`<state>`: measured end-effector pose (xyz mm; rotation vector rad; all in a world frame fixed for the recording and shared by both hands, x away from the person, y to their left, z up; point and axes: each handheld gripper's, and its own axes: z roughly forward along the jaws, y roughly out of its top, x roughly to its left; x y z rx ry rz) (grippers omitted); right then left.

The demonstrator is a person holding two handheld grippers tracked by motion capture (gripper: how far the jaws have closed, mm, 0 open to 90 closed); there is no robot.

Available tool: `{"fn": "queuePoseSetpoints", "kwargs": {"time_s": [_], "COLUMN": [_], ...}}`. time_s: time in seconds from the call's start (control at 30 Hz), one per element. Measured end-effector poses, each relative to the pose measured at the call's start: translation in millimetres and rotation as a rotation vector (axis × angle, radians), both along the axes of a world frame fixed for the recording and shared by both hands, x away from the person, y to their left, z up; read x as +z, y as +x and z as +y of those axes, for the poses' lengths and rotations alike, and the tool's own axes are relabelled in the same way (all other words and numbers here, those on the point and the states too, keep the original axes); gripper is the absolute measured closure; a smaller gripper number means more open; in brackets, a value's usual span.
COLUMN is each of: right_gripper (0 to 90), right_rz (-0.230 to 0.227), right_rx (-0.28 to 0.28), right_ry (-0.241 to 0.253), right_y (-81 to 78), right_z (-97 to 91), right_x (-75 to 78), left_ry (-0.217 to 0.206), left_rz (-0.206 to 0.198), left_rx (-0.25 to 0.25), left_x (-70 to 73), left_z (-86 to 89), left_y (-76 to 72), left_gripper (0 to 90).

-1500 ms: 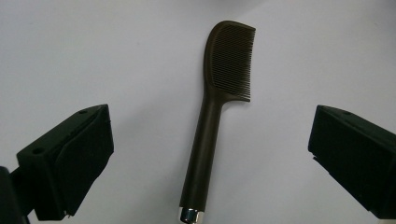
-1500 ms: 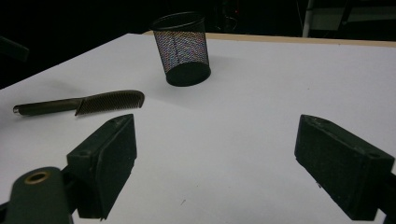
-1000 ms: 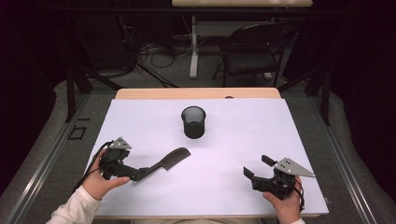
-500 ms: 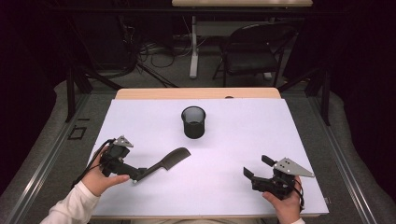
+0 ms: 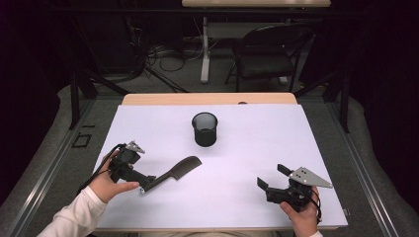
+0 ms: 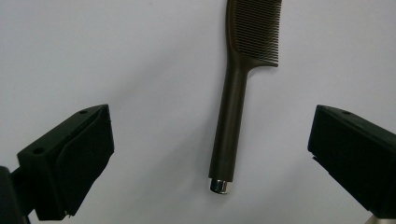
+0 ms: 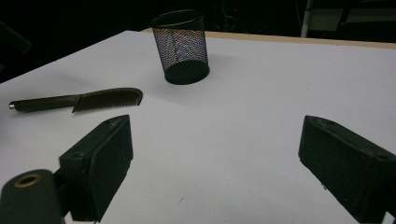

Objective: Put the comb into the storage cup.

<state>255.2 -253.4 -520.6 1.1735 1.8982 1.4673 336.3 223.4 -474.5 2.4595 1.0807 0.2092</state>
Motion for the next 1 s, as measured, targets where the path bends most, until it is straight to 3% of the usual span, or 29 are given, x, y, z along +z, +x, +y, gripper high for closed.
{"fn": "queuePoseSetpoints", "kwargs": {"time_s": [0.4, 0.53, 1.0], "right_gripper": [8.3, 8.3, 7.2], "right_rz": [0.01, 0.014, 0.006], "right_rx": [0.009, 0.012, 0.026], "right_ry": [-0.011, -0.009, -0.018], "right_y": [-0.2, -0.3, -0.3], "right_z": [0.3, 0.2, 0.6], "right_x": [-0.1, -0.1, -0.8], "left_ry": [0.083, 0.105, 0.118], "left_rz": [0.086, 0.096, 0.123], "left_rx": [-0.042, -0.052, -0.052], "left_x": [-7.0, -10.7, -20.5], "left_z": [-10.9, -13.4, -20.1], "left_y": [9.1, 12.6, 23.3], "left_gripper": [0.7, 0.7, 0.7]}}
